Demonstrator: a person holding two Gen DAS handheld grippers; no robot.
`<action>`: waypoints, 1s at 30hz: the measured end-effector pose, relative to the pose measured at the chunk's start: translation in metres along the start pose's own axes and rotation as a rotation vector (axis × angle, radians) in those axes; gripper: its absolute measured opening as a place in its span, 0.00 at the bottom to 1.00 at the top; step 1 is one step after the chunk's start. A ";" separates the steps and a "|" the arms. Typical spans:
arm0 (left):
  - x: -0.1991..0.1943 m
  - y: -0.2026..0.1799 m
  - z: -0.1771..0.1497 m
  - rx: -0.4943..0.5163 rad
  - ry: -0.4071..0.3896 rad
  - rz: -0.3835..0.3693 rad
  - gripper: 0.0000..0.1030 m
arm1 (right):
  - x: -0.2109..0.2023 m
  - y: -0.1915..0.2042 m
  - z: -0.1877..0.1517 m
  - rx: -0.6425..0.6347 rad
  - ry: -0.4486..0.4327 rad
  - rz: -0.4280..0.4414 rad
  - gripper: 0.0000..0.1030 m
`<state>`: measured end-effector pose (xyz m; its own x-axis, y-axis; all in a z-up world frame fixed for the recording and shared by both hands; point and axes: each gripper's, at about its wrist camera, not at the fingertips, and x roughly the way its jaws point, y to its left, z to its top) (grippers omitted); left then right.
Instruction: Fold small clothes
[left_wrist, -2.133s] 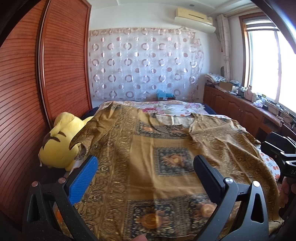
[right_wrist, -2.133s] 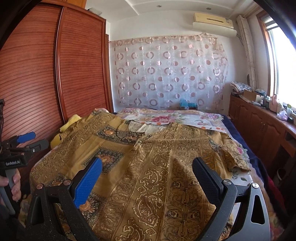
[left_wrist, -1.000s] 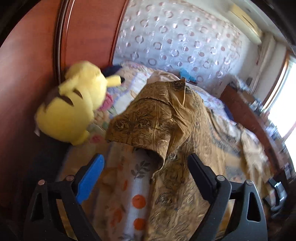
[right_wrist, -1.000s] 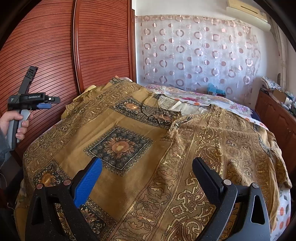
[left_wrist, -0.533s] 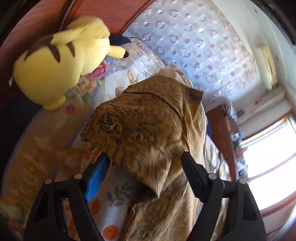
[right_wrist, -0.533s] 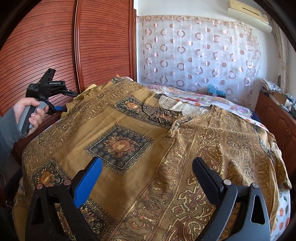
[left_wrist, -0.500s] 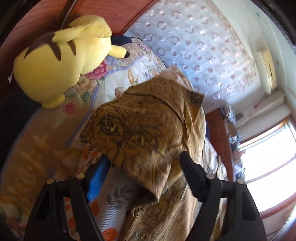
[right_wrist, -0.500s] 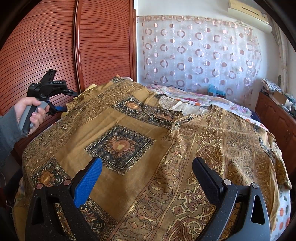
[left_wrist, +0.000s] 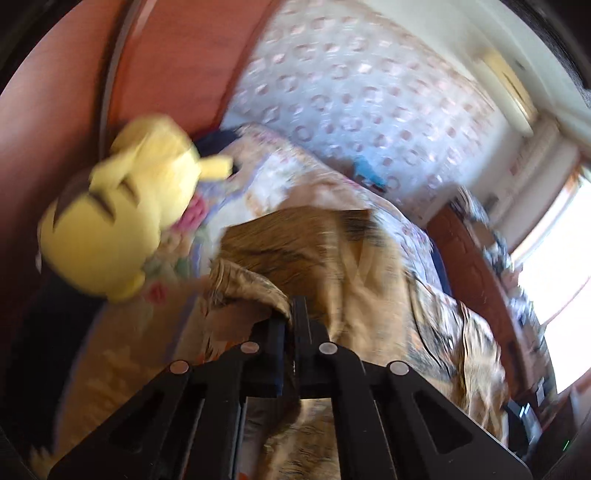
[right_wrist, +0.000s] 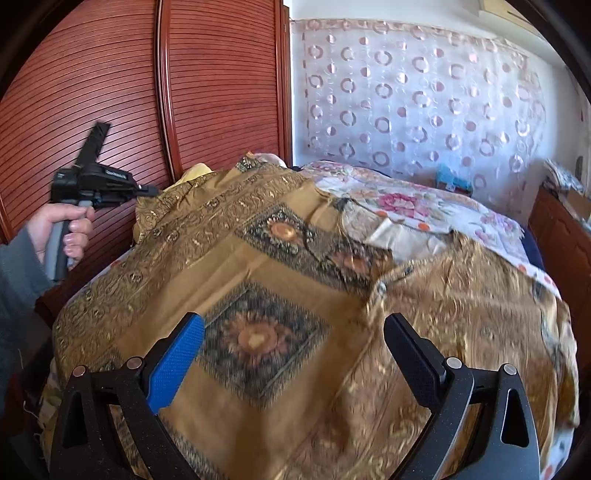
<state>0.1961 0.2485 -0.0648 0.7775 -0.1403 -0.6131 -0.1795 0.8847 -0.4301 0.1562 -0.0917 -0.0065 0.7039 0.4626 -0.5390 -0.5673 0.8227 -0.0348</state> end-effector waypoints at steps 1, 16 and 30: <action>-0.006 -0.018 -0.001 0.057 -0.009 -0.018 0.04 | 0.001 -0.001 0.001 0.000 -0.004 -0.006 0.95; -0.031 -0.126 -0.072 0.436 0.125 -0.097 0.16 | -0.003 -0.042 0.005 0.064 0.000 -0.109 0.95; -0.044 -0.063 -0.113 0.416 0.153 0.029 0.74 | 0.031 -0.009 0.042 0.000 0.027 0.012 0.93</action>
<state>0.1047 0.1486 -0.0854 0.6719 -0.1498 -0.7254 0.0823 0.9884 -0.1278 0.2008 -0.0708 0.0128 0.6854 0.4631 -0.5619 -0.5755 0.8173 -0.0285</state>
